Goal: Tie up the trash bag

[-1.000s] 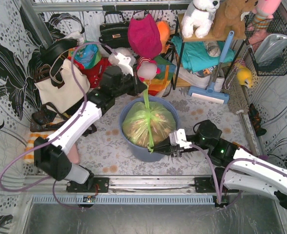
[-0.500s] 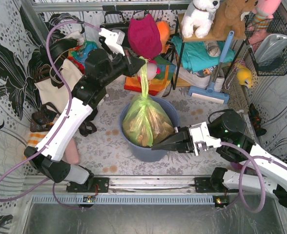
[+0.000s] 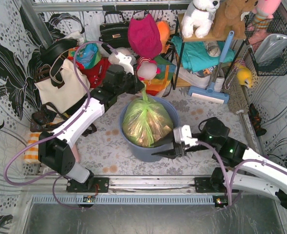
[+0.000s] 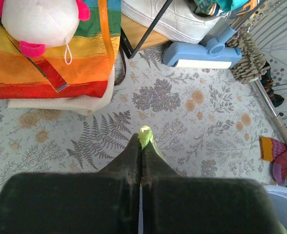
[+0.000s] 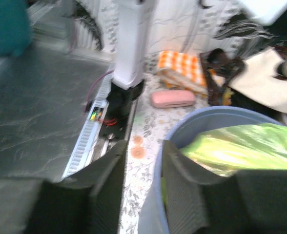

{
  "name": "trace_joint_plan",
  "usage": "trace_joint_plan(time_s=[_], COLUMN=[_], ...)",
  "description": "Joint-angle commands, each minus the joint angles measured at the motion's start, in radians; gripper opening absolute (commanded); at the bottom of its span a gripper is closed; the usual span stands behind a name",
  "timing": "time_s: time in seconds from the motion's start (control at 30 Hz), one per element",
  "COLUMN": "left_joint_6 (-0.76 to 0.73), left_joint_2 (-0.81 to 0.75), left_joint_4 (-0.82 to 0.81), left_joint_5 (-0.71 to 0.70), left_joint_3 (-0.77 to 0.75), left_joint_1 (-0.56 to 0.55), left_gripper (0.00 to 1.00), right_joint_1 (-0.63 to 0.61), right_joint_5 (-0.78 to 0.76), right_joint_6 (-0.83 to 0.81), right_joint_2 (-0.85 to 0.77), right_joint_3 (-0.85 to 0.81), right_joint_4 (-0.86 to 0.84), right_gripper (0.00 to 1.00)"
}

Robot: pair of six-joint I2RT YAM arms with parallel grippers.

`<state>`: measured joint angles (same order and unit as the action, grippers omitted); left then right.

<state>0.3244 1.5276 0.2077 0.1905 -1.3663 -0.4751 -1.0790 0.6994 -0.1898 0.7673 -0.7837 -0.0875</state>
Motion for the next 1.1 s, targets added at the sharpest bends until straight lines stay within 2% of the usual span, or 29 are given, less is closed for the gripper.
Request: trace_joint_plan(time_s=[0.0,0.07,0.2,0.33,0.47,0.6,1.0,1.07], left_joint_6=[-0.028,-0.029,-0.028,-0.024,-0.019,-0.016,-0.006,-0.006], left_joint_2=[-0.002,0.004,0.004,-0.012,-0.016,-0.018,-0.028,-0.031], left_joint_4=[-0.029,-0.022,-0.011,-0.009,-0.011,-0.014,-0.034,-0.036], left_joint_5=[-0.015,-0.017,-0.02,-0.019,-0.011,-0.005,0.004,0.004], left_joint_3=[-0.03,-0.037,-0.052,-0.053,-0.054,-0.055,-0.032,-0.03], left_joint_1=[0.004,0.004,0.004,0.005,0.005,0.004,0.005,0.005], left_gripper=[0.0,0.0,0.0,0.0,0.0,0.0,0.0,0.0], right_joint_1=[-0.007,-0.007,-0.007,-0.007,-0.007,-0.006,-0.007,-0.007], right_joint_5=[-0.34,-0.466,-0.685,-0.718,-0.706,-0.704,-0.706,-0.699], right_joint_6=[0.006,0.07,0.398,0.677,0.851,0.917,0.9,0.895], right_joint_2=[0.022,0.07,0.181,0.275,0.287,0.317,0.424,0.43], right_joint_3=[-0.149,-0.235,-0.406,-0.493,-0.468,-0.463,-0.498,-0.495], right_joint_4=[0.1,0.18,0.411,0.605,0.639,0.672,0.735,0.716], right_gripper=[0.44,0.49,0.51,0.41,0.36,0.32,0.39,0.34])
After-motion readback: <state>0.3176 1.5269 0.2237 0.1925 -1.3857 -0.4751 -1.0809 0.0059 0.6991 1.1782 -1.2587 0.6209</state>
